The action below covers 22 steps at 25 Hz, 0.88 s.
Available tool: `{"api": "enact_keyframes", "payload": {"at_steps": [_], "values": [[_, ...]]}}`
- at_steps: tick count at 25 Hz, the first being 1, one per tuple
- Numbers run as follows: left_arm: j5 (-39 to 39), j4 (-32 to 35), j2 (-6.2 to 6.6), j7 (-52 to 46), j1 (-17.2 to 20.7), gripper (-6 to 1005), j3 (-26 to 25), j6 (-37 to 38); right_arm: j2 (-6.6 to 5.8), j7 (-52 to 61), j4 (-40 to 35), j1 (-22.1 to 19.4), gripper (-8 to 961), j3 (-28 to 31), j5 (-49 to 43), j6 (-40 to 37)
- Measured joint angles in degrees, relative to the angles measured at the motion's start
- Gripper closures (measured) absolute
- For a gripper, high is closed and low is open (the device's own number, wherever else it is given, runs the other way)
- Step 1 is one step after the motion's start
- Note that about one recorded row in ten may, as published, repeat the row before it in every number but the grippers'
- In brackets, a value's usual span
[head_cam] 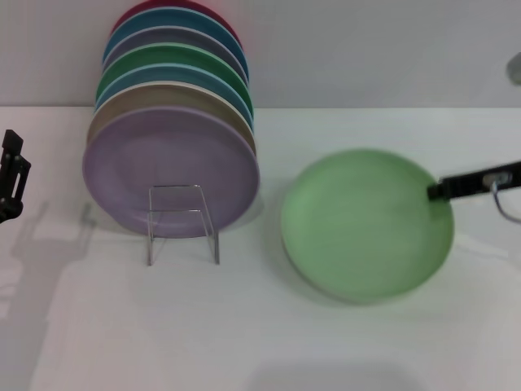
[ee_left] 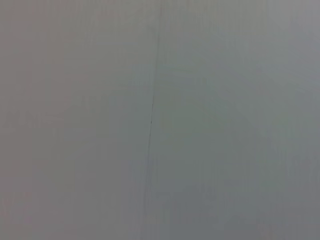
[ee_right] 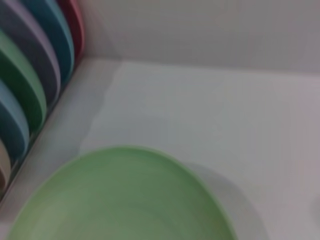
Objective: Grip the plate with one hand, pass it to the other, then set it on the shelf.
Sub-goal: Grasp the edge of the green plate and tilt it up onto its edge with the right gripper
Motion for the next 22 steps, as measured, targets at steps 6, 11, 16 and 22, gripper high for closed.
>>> {"api": "enact_keyframes", "payload": {"at_steps": [6,11,16,22], "values": [[0.01,0.00,0.01,0.00,0.27,330,0.14,0.55,0.00,-0.26,6.66,-1.97,930,-0.11,0.17,-2.25],[0.05,0.00,0.00,0.00,0.73,330,0.22,1.23,-0.01,-1.08,10.12,-4.56,930,-2.54,-0.14,-8.43],[0.28,0.00,0.00,0.00,0.76,330,0.32,1.56,-0.02,-3.05,11.91,-7.35,931,-7.93,-0.18,-17.45],[0.37,0.00,0.00,0.00,0.85,330,0.36,1.79,0.00,-3.70,9.89,-9.50,931,-16.81,-0.26,-32.73]]}}
